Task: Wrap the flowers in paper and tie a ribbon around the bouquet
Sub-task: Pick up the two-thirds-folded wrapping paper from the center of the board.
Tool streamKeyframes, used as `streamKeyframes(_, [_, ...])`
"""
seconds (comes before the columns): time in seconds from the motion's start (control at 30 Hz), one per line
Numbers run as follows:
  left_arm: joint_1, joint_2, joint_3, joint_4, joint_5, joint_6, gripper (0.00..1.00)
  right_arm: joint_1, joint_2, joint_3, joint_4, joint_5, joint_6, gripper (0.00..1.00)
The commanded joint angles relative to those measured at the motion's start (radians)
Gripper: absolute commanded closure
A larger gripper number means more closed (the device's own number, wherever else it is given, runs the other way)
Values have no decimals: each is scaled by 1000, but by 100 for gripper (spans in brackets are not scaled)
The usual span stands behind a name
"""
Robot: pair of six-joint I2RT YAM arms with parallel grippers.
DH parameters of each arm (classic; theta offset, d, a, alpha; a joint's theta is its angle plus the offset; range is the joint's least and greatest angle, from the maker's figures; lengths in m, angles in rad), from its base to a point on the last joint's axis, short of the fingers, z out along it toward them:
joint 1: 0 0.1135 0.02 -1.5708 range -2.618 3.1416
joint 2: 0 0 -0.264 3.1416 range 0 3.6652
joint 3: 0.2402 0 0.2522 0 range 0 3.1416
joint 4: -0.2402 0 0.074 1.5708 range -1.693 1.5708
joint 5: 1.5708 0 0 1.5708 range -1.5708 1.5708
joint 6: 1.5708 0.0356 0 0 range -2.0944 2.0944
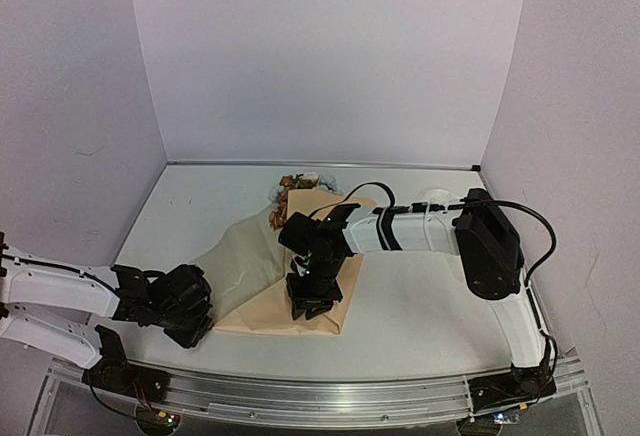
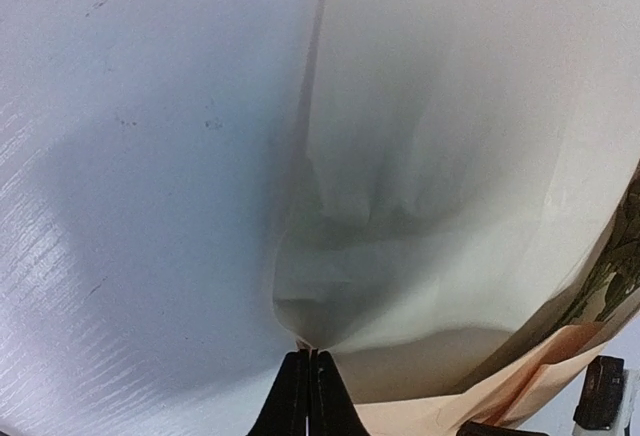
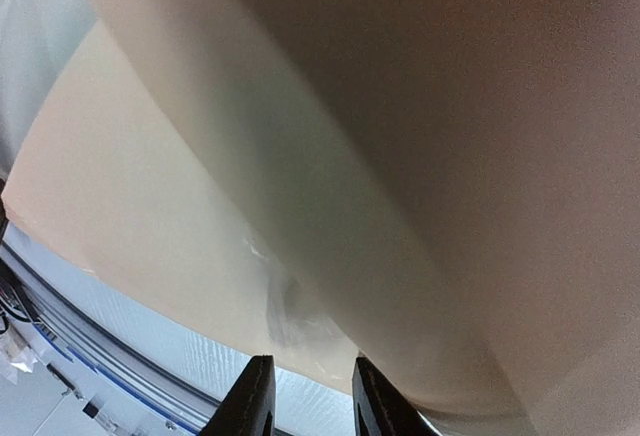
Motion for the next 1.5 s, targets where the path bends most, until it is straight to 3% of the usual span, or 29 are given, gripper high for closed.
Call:
streamKeyframes(0.0, [-5, -6, 75, -55, -82, 42, 100, 4, -45, 32, -17, -27, 0, 73])
streamKeyframes(0.4, [-6, -62, 122, -124, -144, 120, 100, 37, -33, 68, -50, -38, -44, 73])
streamKeyframes(0.77, [-6, -95, 100, -111, -130, 138, 100, 39, 96, 220, -64, -38, 14, 90])
streamKeyframes(1.07, [-5, -145, 120, -165, -165, 157, 100, 39, 125, 196, -59, -34, -2, 97])
streamKeyframes(1.47, [-6, -64, 278, -37, -197, 507, 100, 41, 178, 226, -54, -33, -2, 94])
